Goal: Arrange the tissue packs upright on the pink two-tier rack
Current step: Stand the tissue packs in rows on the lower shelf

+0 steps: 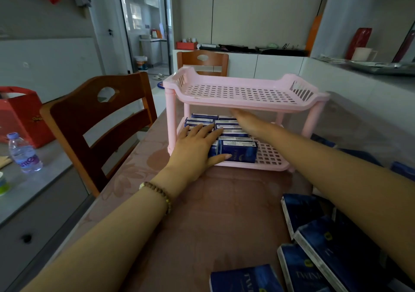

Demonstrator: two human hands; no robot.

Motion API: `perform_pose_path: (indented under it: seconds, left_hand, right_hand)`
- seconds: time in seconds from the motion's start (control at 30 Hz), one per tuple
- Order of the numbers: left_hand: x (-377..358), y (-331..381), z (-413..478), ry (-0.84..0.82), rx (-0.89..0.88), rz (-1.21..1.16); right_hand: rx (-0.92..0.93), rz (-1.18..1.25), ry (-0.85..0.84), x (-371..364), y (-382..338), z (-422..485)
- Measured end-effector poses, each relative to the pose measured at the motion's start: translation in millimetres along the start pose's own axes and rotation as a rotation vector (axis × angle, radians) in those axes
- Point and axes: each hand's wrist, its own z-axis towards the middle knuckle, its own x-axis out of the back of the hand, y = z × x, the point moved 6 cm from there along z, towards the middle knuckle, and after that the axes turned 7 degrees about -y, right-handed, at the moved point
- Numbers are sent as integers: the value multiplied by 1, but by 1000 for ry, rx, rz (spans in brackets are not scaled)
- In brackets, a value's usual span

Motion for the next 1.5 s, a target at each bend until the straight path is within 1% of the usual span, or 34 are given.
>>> perform_pose_path:
  seconds: [0.13,0.33,0.4,0.53,0.67,0.73,0.9,1.03,1.13,1.27,1.37,1.5]
  left_hand:
    - [-2,-2,2,-17,-3,19]
    - [1,0,-1,-14,-4,-2]
    - [5,3,-2,1,-11,-17]
    - [16,12,-3,17,-36,-47]
    - [29,30,-13,8,-72,-122]
    - [35,42,-23,-45,-98,-182]
    - [53,77,-56,-175,-210,-407]
    - [56,101,-86,-349,-187,-542]
    - [60,119,-107,-429,-246,-632]
    - [59,134,-126,-617,-298,-610]
    - [55,144,-132,-704,-319,-543]
    - [51,152,-134,-833,-311,-537]
  right_hand:
    - [-69,19,-41,-5,5,-3]
    - [2,57,-41,-1,-1,-15]
    - [26,34,-38,1,-3,-23]
    - [136,-55,-41,6,-16,-57]
    - [97,-37,-128,13,-15,-107]
    - [105,-25,-166,17,-14,-133]
    - [53,-20,-266,28,-6,-200]
    - [19,-155,-357,30,2,-241]
    - [12,-278,-416,29,6,-261]
    - [-49,-332,-439,25,19,-277]
    - [-49,-382,-413,22,20,-282]
    - [-27,-287,-382,19,20,-283]
